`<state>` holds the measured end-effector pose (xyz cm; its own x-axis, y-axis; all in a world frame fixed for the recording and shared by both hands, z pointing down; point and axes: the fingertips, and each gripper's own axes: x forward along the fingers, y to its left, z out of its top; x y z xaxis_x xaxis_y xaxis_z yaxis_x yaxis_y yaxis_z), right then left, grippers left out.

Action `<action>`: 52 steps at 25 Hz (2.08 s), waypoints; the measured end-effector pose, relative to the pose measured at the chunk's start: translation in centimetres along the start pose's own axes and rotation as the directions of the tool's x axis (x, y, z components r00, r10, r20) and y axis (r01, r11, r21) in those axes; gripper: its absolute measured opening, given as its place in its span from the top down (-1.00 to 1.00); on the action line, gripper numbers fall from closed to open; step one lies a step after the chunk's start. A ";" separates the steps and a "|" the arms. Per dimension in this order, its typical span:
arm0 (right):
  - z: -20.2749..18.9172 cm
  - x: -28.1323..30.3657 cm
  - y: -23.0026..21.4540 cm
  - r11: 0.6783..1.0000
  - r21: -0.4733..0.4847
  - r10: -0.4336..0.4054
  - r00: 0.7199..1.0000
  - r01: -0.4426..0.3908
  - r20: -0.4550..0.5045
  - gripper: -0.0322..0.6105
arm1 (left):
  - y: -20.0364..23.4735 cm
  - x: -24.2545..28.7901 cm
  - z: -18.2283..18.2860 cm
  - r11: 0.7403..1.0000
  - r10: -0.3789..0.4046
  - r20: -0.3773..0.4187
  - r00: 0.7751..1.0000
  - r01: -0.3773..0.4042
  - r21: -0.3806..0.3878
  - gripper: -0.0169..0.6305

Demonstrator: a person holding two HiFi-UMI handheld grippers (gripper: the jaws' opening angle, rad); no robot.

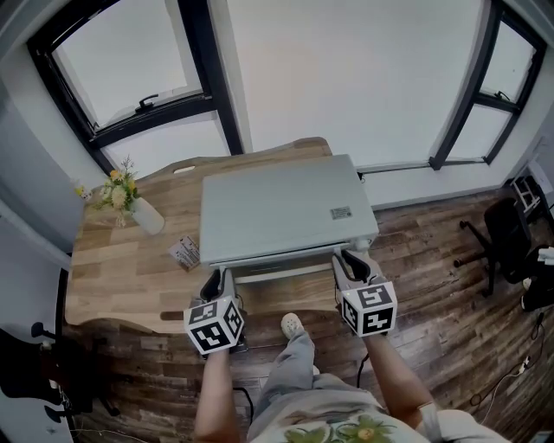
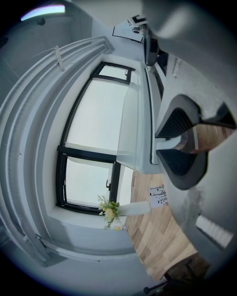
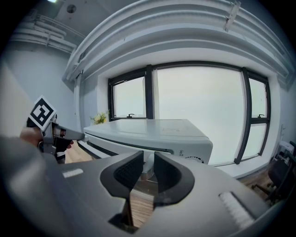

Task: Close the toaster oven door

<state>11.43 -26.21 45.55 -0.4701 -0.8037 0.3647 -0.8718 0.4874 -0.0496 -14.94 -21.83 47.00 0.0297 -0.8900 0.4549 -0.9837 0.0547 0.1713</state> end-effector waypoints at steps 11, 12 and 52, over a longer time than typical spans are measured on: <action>0.2 0.4 -0.1 1.000 -0.004 -0.008 1.000 0.008 -0.002 0.67 | 0.0 0.4 0.3 1.000 -0.001 0.008 1.000 0.001 0.002 0.68; 0.2 0.4 -0.1 1.000 -0.003 -0.008 1.000 0.008 0.000 0.67 | 0.1 0.4 0.4 1.000 0.000 0.009 1.000 0.000 0.003 0.68; 3.3 -10.3 9.0 0.978 -0.184 0.140 0.959 -0.095 0.248 0.90 | -9.9 -10.6 1.4 0.962 -0.226 0.229 0.947 0.180 0.203 0.94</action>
<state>7.96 -14.70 38.24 -0.6069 -0.7868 0.1122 -0.7827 0.6162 0.0878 -5.76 -13.53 39.25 0.2097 -0.9588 0.1917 -0.9774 -0.1999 0.0691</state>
